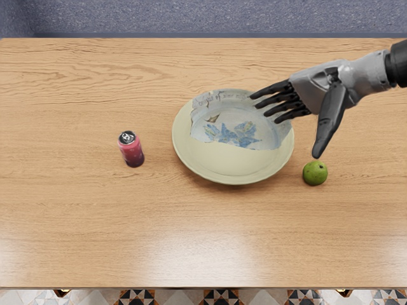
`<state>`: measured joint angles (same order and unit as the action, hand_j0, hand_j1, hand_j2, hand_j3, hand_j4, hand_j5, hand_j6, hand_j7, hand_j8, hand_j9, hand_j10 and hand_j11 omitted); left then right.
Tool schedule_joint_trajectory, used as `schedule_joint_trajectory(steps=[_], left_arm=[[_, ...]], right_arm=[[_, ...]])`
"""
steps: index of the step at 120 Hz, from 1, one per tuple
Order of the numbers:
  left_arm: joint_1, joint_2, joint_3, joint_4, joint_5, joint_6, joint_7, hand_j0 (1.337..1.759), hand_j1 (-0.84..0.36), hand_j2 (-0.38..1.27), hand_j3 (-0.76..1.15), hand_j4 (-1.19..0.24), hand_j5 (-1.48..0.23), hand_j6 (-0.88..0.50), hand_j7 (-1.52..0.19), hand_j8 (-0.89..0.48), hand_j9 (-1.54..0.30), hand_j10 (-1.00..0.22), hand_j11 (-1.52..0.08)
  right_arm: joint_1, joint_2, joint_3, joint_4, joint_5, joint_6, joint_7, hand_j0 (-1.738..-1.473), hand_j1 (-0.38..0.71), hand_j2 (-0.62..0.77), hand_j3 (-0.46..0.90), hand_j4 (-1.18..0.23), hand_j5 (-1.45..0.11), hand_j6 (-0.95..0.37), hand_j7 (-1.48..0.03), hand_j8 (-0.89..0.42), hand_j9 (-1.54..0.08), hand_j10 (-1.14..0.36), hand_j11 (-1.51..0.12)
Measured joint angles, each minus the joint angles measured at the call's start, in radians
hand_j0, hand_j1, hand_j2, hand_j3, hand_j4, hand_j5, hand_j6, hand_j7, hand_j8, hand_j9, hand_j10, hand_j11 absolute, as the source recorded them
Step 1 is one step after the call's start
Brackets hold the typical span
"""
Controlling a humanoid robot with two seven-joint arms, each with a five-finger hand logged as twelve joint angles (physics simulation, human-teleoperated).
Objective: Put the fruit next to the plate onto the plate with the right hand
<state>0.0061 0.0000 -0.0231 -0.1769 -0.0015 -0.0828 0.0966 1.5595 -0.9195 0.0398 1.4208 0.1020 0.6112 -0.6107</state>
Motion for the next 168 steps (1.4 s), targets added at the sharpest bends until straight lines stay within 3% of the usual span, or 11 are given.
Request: schedule_joint_trajectory(steps=[14, 28, 41, 52, 62, 78, 99, 124, 168], left_arm=[[0.0, 0.0, 0.0, 0.0, 0.0, 0.0, 0.0, 1.658, 0.35, 0.0, 0.0, 0.0, 0.0, 0.0, 0.0, 0.0, 0.0, 0.0, 0.0], [0.0, 0.0, 0.0, 0.0, 0.0, 0.0, 0.0, 1.658, 0.35, 0.0, 0.0, 0.0, 0.0, 0.0, 0.0, 0.0, 0.0, 0.0, 0.0], [0.0, 0.0, 0.0, 0.0, 0.0, 0.0, 0.0, 1.658, 0.35, 0.0, 0.0, 0.0, 0.0, 0.0, 0.0, 0.0, 0.0, 0.0, 0.0], [0.0, 0.0, 0.0, 0.0, 0.0, 0.0, 0.0, 1.658, 0.35, 0.0, 0.0, 0.0, 0.0, 0.0, 0.0, 0.0, 0.0, 0.0, 0.0], [0.0, 0.0, 0.0, 0.0, 0.0, 0.0, 0.0, 1.658, 0.35, 0.0, 0.0, 0.0, 0.0, 0.0, 0.0, 0.0, 0.0, 0.0, 0.0], [0.0, 0.0, 0.0, 0.0, 0.0, 0.0, 0.0, 1.658, 0.35, 0.0, 0.0, 0.0, 0.0, 0.0, 0.0, 0.0, 0.0, 0.0, 0.0], [0.0, 0.0, 0.0, 0.0, 0.0, 0.0, 0.0, 1.658, 0.35, 0.0, 0.0, 0.0, 0.0, 0.0, 0.0, 0.0, 0.0, 0.0, 0.0], [0.0, 0.0, 0.0, 0.0, 0.0, 0.0, 0.0, 1.658, 0.35, 0.0, 0.0, 0.0, 0.0, 0.0, 0.0, 0.0, 0.0, 0.0, 0.0], [0.0, 0.0, 0.0, 0.0, 0.0, 0.0, 0.0, 1.658, 0.35, 0.0, 0.0, 0.0, 0.0, 0.0, 0.0, 0.0, 0.0, 0.0, 0.0]], right_arm=[[0.003, -0.033, -0.008, 0.004, -0.002, 0.0, 0.0, -1.658, -0.33, 0.0, 0.0, -0.02, -0.02, -0.02, -0.02, -0.02, -0.02, -0.02, -0.02], [0.049, 0.006, -0.029, 0.002, -0.045, -0.001, 0.0, -1.658, -0.33, 0.0, 0.0, -0.02, -0.02, -0.02, -0.02, -0.02, -0.02, -0.02, -0.02], [0.236, 0.129, -0.246, 0.037, -0.065, -0.233, 0.0, -1.658, -0.33, 0.0, 0.0, -0.02, -0.02, -0.02, -0.02, -0.02, -0.02, -0.02, -0.02], [0.44, 0.218, -0.475, 0.185, -0.074, -0.515, 0.0, -1.658, -0.33, 0.0, 0.0, -0.02, -0.02, -0.02, -0.02, -0.02, -0.02, -0.02, -0.02], [0.511, 0.257, -0.612, 0.259, -0.096, -0.71, 0.0, -1.658, -0.32, 0.0, 0.0, -0.02, -0.03, -0.02, -0.03, -0.02, -0.03, -0.02, -0.03], [0.479, 0.352, -0.77, 0.296, -0.153, -0.963, 0.0, -1.658, -0.32, 0.0, 0.0, -0.02, -0.03, -0.03, -0.03, -0.02, -0.03, -0.02, -0.03], [0.363, 0.43, -0.824, 0.302, -0.191, -1.163, 0.0, -1.658, -0.32, 0.0, 0.0, -0.03, -0.03, -0.03, -0.03, -0.03, -0.03, -0.03, -0.03], [0.3, 0.484, -0.837, 0.305, -0.199, -1.214, 0.0, -1.658, -0.31, -0.01, 0.0, -0.03, -0.04, -0.03, -0.04, -0.03, -0.04, -0.03, -0.04], [0.239, 0.495, -0.85, 0.282, -0.208, -1.222, 0.0, -1.658, -0.23, -0.02, 0.0, -0.1, -0.13, -0.1, -0.13, -0.1, -0.13, -0.1, -0.13]])
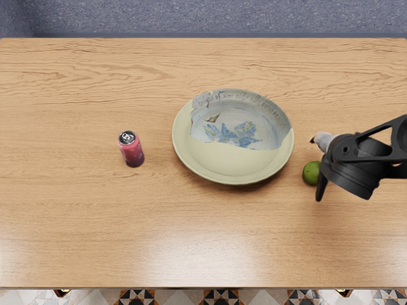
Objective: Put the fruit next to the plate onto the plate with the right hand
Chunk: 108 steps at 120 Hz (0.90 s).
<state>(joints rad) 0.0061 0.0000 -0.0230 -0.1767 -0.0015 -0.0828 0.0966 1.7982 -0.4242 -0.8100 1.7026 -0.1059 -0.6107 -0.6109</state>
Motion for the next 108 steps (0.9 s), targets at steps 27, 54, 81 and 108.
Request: schedule_joint_trajectory(steps=[27, 54, 81, 108], left_arm=[[0.0, 0.0, 0.0, 0.0, 0.0, 0.0, 0.0, 1.658, 0.35, 0.0, 0.0, 0.0, 0.0, 0.0, 0.0, 0.0, 0.0, 0.0, 0.0], [0.0, 0.0, 0.0, 0.0, 0.0, 0.0, 0.0, 1.658, 0.35, 0.0, 0.0, 0.0, 0.0, 0.0, 0.0, 0.0, 0.0, 0.0, 0.0], [0.0, 0.0, 0.0, 0.0, 0.0, 0.0, 0.0, 1.658, 0.35, 0.0, 0.0, 0.0, 0.0, 0.0, 0.0, 0.0, 0.0, 0.0, 0.0], [0.0, 0.0, 0.0, 0.0, 0.0, 0.0, 0.0, 1.658, 0.35, 0.0, 0.0, 0.0, 0.0, 0.0, 0.0, 0.0, 0.0, 0.0, 0.0]], right_arm=[[-0.049, 0.005, 0.008, -0.04, -0.033, 0.0, 0.0, -1.658, -0.17, -0.03, 0.0, -0.15, -0.19, -0.15, -0.19, -0.15, -0.19, -0.15, -0.19], [-0.085, 0.035, 0.029, -0.078, -0.042, 0.0, 0.0, -1.658, -0.11, -0.04, 0.0, -0.2, -0.25, -0.2, -0.25, -0.2, -0.25, -0.2, -0.25], [-0.107, 0.05, 0.03, -0.105, -0.043, 0.0, 0.0, -1.658, -0.06, -0.05, 0.0, -0.24, -0.31, -0.24, -0.31, -0.24, -0.31, -0.24, -0.31], [-0.114, 0.051, 0.029, -0.109, -0.043, 0.0, 0.0, -1.658, 0.0, -0.06, 0.0, -0.29, -0.38, -0.29, -0.38, -0.29, -0.38, -0.29, -0.38]])
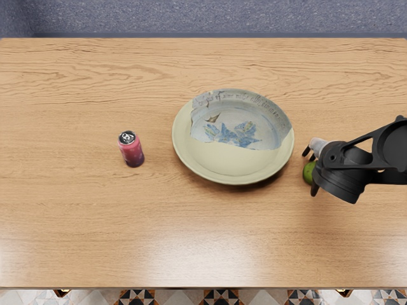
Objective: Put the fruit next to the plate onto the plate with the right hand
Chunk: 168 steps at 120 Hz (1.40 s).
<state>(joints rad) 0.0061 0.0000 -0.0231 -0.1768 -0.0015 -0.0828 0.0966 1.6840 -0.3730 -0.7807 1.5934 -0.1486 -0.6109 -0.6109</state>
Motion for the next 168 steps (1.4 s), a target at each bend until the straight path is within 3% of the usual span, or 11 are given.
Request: schedule_joint_trajectory(steps=[17, 30, 45, 59, 66, 81, 101, 117, 138, 158, 168], left_arm=[[0.0, 0.0, 0.0, 0.0, 0.0, 0.0, 0.0, 1.658, 0.35, 0.0, 0.0, 0.0, 0.0, 0.0, 0.0, 0.0, 0.0, 0.0, 0.0], [0.0, 0.0, 0.0, 0.0, 0.0, 0.0, 0.0, 1.658, 0.35, 0.0, 0.0, 0.0, 0.0, 0.0, 0.0, 0.0, 0.0, 0.0, 0.0], [0.0, 0.0, 0.0, 0.0, 0.0, 0.0, 0.0, 1.658, 0.35, 0.0, 0.0, 0.0, 0.0, 0.0, 0.0, 0.0, 0.0, 0.0, 0.0], [0.0, 0.0, 0.0, 0.0, 0.0, 0.0, 0.0, 1.658, 0.35, 0.0, 0.0, 0.0, 0.0, 0.0, 0.0, 0.0, 0.0, 0.0, 0.0], [0.0, 0.0, 0.0, 0.0, 0.0, 0.0, 0.0, 1.658, 0.35, 0.0, 0.0, 0.0, 0.0, 0.0, 0.0, 0.0, 0.0, 0.0, 0.0], [0.0, 0.0, 0.0, 0.0, 0.0, 0.0, 0.0, 1.658, 0.35, 0.0, 0.0, 0.0, 0.0, 0.0, 0.0, 0.0, 0.0, 0.0, 0.0], [0.0, 0.0, 0.0, 0.0, 0.0, 0.0, 0.0, 1.658, 0.35, 0.0, 0.0, 0.0, 0.0, 0.0, 0.0, 0.0, 0.0, 0.0, 0.0], [0.0, 0.0, 0.0, 0.0, 0.0, 0.0, 0.0, 1.658, 0.35, 0.0, 0.0, 0.0, 0.0, 0.0, 0.0, 0.0, 0.0, 0.0, 0.0], [0.0, 0.0, 0.0, 0.0, 0.0, 0.0, 0.0, 1.658, 0.35, 0.0, 0.0, 0.0, 0.0, 0.0, 0.0, 0.0, 0.0, 0.0, 0.0], [0.0, 0.0, 0.0, 0.0, 0.0, 0.0, 0.0, 1.658, 0.35, 0.0, 0.0, 0.0, 0.0, 0.0, 0.0, 0.0, 0.0, 0.0, 0.0], [0.0, 0.0, 0.0, 0.0, 0.0, 0.0, 0.0, 1.658, 0.35, 0.0, 0.0, 0.0, 0.0, 0.0, 0.0, 0.0, 0.0, 0.0, 0.0]], right_arm=[[-0.001, 0.0, -0.001, -0.001, 0.0, 0.0, 0.0, -1.658, 0.04, -0.06, 0.0, -0.33, -0.42, -0.33, -0.42, -0.33, -0.42, -0.33, -0.42], [-0.001, -0.004, 0.001, -0.001, 0.0, 0.0, 0.0, -1.658, 0.19, -0.08, 0.0, -0.45, -0.58, -0.45, -0.58, -0.45, -0.58, -0.45, -0.58], [-0.002, -0.013, 0.003, -0.011, 0.0, 0.002, 0.0, -1.654, 0.27, 0.17, 0.0, -0.63, -0.85, -0.43, -0.83, -0.36, -0.85, -0.6, -0.85], [-0.014, -0.02, 0.01, -0.028, 0.002, 0.005, 0.0, -1.648, 0.32, 0.23, 0.0, -0.7, -1.03, -0.35, -0.96, -0.26, -1.02, -0.52, -1.01], [-0.026, -0.034, 0.023, -0.048, 0.004, 0.007, 0.0, -1.646, 0.39, 0.39, 0.0, -0.72, -1.1, -0.32, -1.01, -0.22, -1.08, -0.49, -1.07], [-0.04, -0.178, 0.157, -0.067, 0.008, 0.018, 0.001, -1.648, 0.35, 0.32, 0.0, -0.75, -1.2, -0.3, -1.07, -0.17, -1.15, -0.48, -1.15], [-0.089, -0.404, 0.502, -0.085, 0.012, 0.27, 0.0, -1.651, 0.34, 0.32, 0.0, -0.78, -1.24, -0.27, -1.1, -0.19, -1.2, -0.5, -1.21], [-0.181, -0.251, 0.785, -0.178, 0.015, 0.387, 0.0, -1.652, 0.34, 0.33, 0.0, -0.79, -1.26, -0.25, -1.12, -0.17, -1.21, -0.52, -1.23], [-0.247, -0.026, 0.891, -0.342, -0.025, 0.431, 0.001, -1.655, 0.35, 0.34, 0.0, -0.79, -1.29, -0.23, -1.13, -0.15, -1.23, -0.51, -1.26], [-0.3, 0.023, 0.904, -0.418, -0.107, 0.437, 0.0, -1.657, 0.0, 0.15, 0.0, -0.39, -0.63, -0.13, -0.55, -0.1, -0.6, -0.27, -0.62], [-0.342, -0.111, 1.013, -0.356, -0.1, 0.569, 0.0, -1.657, -0.11, 0.1, 0.0, -0.27, -0.43, -0.1, -0.38, -0.07, -0.41, -0.19, -0.42]])
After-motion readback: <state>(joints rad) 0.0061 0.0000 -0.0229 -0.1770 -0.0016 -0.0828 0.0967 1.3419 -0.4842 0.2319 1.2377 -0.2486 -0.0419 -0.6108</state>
